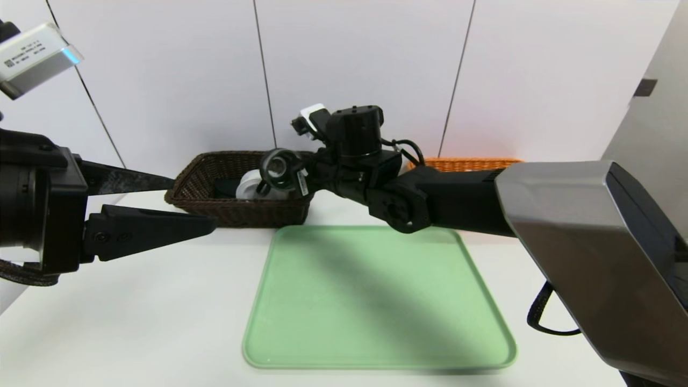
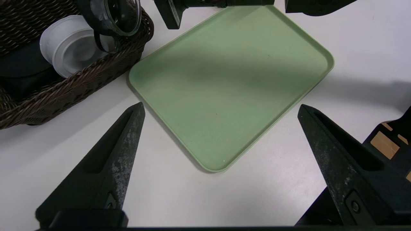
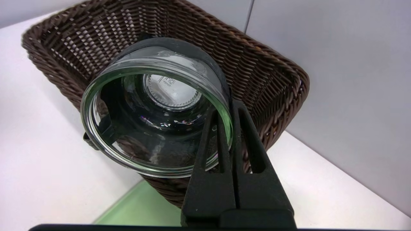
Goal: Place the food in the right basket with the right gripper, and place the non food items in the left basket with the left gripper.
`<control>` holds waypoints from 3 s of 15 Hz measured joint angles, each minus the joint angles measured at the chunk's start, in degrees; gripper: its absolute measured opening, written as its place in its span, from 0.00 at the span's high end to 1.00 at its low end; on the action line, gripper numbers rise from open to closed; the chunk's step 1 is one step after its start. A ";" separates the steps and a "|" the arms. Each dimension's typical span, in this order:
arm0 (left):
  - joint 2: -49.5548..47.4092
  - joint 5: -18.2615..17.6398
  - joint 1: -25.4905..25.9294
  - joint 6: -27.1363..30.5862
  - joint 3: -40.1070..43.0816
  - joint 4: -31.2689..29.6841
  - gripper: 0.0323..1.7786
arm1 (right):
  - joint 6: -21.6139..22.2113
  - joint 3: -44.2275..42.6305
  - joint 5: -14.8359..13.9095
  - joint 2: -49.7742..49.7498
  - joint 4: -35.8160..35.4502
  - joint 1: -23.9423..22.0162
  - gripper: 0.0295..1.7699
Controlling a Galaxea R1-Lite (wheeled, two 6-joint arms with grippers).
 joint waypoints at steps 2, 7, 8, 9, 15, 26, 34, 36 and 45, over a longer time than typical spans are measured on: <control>-0.06 0.00 0.00 0.02 0.02 0.00 0.05 | 0.00 -0.06 0.01 0.59 0.02 -0.11 0.98; -0.11 -0.01 0.02 0.11 0.02 0.00 0.05 | -0.02 -0.09 0.00 0.89 0.06 -0.57 0.57; -0.11 0.00 0.02 0.07 0.02 0.00 0.05 | -0.06 -0.09 0.11 0.87 0.06 -0.61 0.50; -0.12 0.00 0.02 0.11 0.02 0.00 0.05 | -0.09 -0.06 0.23 0.85 0.06 -0.66 0.45; -0.15 0.18 0.50 0.07 -0.11 -0.41 0.05 | 0.05 0.00 -0.27 -1.62 0.94 -1.46 0.22; -4.66 0.16 7.91 -0.83 0.83 -2.01 0.05 | 7.11 1.01 -5.62 -24.09 31.89 -7.98 0.08; -9.37 4.05 10.90 -5.21 2.78 -0.96 0.05 | 15.64 20.89 -11.54 -52.09 53.33 -10.20 0.05; -12.65 6.69 10.90 -5.03 4.63 0.94 0.05 | 15.79 28.16 -11.79 -60.83 54.26 -12.15 0.05; -31.32 7.66 13.01 -4.74 8.28 13.78 0.05 | 12.92 38.75 -12.07 -89.66 63.55 -21.42 0.04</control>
